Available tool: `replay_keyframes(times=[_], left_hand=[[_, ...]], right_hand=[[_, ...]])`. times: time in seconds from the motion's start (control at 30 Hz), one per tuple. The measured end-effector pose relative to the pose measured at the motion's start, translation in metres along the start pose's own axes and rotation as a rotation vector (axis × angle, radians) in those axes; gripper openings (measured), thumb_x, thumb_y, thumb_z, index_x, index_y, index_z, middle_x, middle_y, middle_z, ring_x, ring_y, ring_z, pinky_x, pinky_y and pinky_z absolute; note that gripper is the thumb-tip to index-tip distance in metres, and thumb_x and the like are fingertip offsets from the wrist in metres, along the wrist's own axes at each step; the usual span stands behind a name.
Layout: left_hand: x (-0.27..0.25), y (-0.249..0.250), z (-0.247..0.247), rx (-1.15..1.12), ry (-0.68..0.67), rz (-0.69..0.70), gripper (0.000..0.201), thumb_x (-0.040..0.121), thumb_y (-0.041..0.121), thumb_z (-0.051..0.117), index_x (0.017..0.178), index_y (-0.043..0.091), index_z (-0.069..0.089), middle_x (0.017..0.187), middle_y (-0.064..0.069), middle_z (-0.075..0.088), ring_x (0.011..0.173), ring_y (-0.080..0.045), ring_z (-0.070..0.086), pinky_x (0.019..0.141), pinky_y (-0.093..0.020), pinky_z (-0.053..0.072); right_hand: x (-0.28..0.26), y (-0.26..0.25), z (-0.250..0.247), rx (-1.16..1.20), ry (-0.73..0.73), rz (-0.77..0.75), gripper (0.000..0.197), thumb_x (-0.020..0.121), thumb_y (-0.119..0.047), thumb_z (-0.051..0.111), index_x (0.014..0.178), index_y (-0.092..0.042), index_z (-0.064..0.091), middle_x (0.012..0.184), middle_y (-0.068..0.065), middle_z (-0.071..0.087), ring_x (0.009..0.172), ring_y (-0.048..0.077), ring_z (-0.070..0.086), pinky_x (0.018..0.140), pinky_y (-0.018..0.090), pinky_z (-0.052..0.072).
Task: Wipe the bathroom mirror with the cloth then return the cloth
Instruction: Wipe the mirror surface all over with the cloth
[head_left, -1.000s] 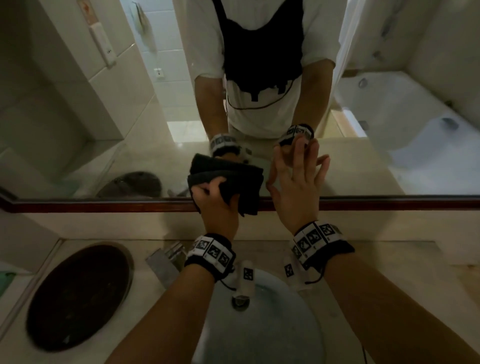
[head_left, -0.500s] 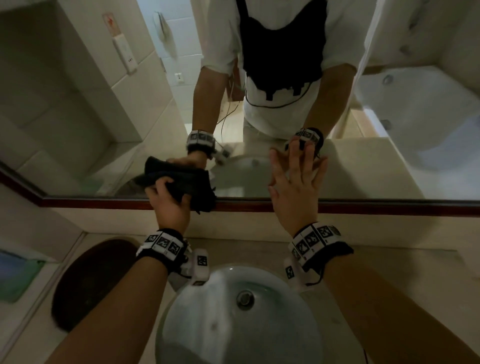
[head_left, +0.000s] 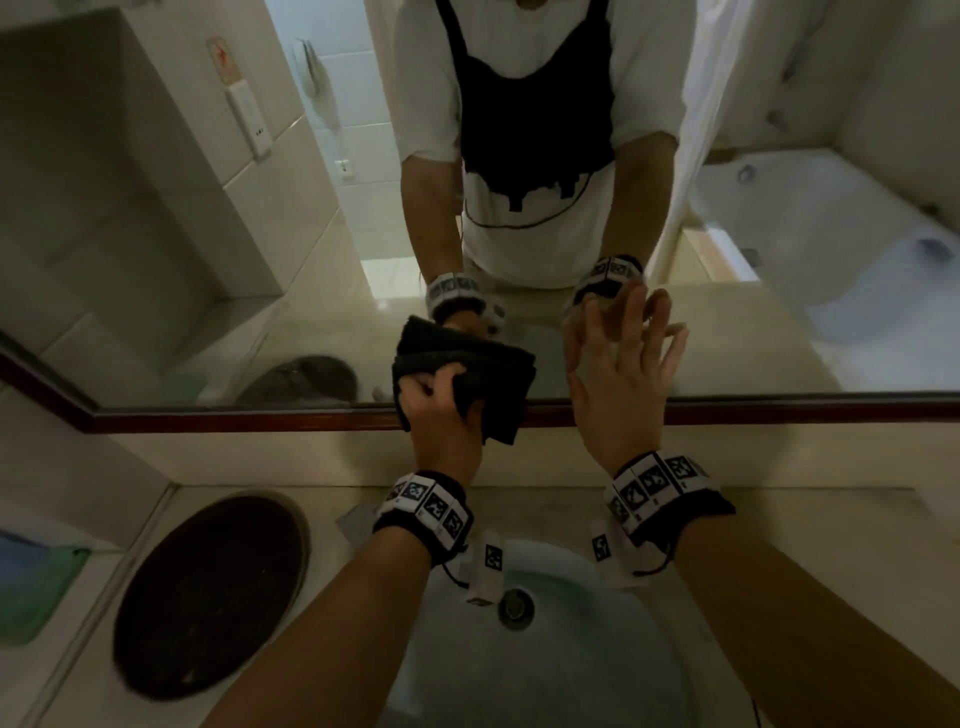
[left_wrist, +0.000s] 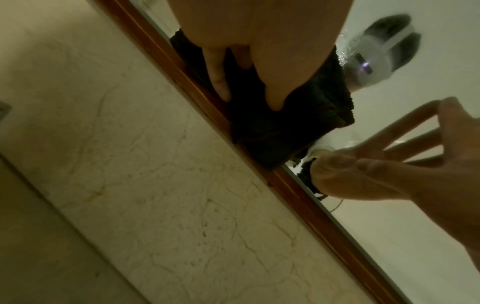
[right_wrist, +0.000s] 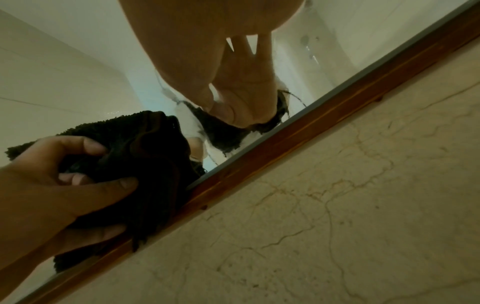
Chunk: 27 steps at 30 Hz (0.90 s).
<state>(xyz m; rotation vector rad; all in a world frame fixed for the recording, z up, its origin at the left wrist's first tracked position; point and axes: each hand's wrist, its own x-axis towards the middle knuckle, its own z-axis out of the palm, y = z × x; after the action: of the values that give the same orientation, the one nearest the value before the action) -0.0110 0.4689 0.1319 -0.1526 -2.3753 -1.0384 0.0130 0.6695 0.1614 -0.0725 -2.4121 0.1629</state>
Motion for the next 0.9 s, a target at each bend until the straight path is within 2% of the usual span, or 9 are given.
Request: replay_keyframes(times=[0.1,0.2,0.27,0.37,0.47,0.57,0.73,0.8,0.9], left_hand=[[0.005,-0.011,-0.009,-0.053,-0.021,-0.005,0.035,0.082,0.009,0.072,0.114,0.009,0.059,0.118,-0.008,0.04,0.097,-0.026,0.051,0.09,-0.041,0.052],[0.01,-0.027,-0.022,-0.095,-0.033,-0.046,0.042,0.084,0.008,0.072,0.123,0.009,0.057,0.131,-0.016,0.037,0.116,-0.032,0.047,0.104,-0.041,0.045],[0.014,-0.042,-0.033,-0.139,-0.037,-0.049,0.045,0.085,0.009,0.072,0.127,0.01,0.055,0.138,-0.021,0.035,0.124,-0.037,0.044,0.108,-0.044,0.041],[0.019,-0.062,-0.048,-0.147,-0.031,-0.057,0.047,0.084,0.01,0.073,0.128,0.009,0.054,0.14,-0.023,0.033,0.127,-0.039,0.042,0.109,-0.044,0.04],[0.025,-0.08,-0.064,-0.14,-0.018,-0.071,0.047,0.085,0.012,0.074,0.127,0.01,0.054,0.139,-0.023,0.033,0.126,-0.04,0.043,0.107,-0.045,0.041],[0.034,-0.098,-0.084,-0.123,0.013,-0.119,0.047,0.085,0.013,0.074,0.127,0.009,0.054,0.139,-0.024,0.033,0.126,-0.041,0.043,0.106,-0.046,0.042],[0.049,-0.136,-0.121,-0.123,0.072,-0.182,0.05,0.082,0.008,0.075,0.126,0.007,0.053,0.135,-0.022,0.034,0.12,-0.036,0.045,0.105,-0.045,0.044],[0.056,-0.154,-0.138,-0.129,0.111,-0.224,0.05,0.08,0.005,0.076,0.124,0.007,0.053,0.135,-0.018,0.034,0.119,-0.032,0.046,0.105,-0.044,0.045],[0.061,-0.172,-0.151,-0.132,0.129,-0.194,0.048,0.078,0.006,0.076,0.12,0.009,0.054,0.135,-0.016,0.035,0.12,-0.033,0.046,0.105,-0.045,0.045]], right_hand=[[-0.003,-0.016,-0.003,0.042,0.005,0.093,0.09,0.087,-0.028,0.068,0.158,-0.019,0.013,0.162,0.022,-0.004,0.148,0.046,-0.006,0.113,0.07,0.011],[-0.003,-0.039,-0.007,0.05,-0.04,0.225,0.099,0.085,-0.034,0.069,0.157,-0.02,0.003,0.162,0.021,-0.009,0.149,0.043,-0.009,0.116,0.067,0.01],[-0.003,-0.057,-0.009,0.055,-0.027,0.273,0.1,0.084,-0.038,0.069,0.158,-0.023,0.004,0.163,0.021,-0.008,0.149,0.042,-0.008,0.116,0.067,0.009],[-0.005,-0.088,-0.008,0.05,-0.01,0.209,0.096,0.084,-0.038,0.07,0.157,-0.028,0.009,0.163,0.021,-0.004,0.15,0.041,-0.004,0.115,0.068,0.01],[-0.007,-0.118,-0.004,0.07,0.007,0.111,0.088,0.085,-0.037,0.068,0.157,-0.027,0.018,0.163,0.02,-0.002,0.15,0.041,-0.002,0.115,0.068,0.01],[-0.003,-0.141,0.004,0.071,0.011,0.052,0.085,0.086,-0.04,0.067,0.156,-0.028,0.021,0.163,0.021,0.0,0.149,0.044,-0.003,0.114,0.068,0.011],[0.006,-0.16,0.019,0.062,-0.039,0.096,0.102,0.078,-0.062,0.068,0.157,-0.032,0.01,0.162,0.022,-0.009,0.145,0.053,-0.01,0.114,0.07,0.008],[0.007,-0.159,0.026,0.056,-0.047,0.101,0.107,0.077,-0.065,0.068,0.157,-0.033,0.005,0.161,0.024,-0.01,0.144,0.054,-0.01,0.114,0.07,0.006],[0.007,-0.156,0.034,0.047,-0.042,0.101,0.106,0.078,-0.062,0.069,0.158,-0.03,0.008,0.161,0.025,-0.008,0.144,0.054,-0.009,0.114,0.071,0.004]])
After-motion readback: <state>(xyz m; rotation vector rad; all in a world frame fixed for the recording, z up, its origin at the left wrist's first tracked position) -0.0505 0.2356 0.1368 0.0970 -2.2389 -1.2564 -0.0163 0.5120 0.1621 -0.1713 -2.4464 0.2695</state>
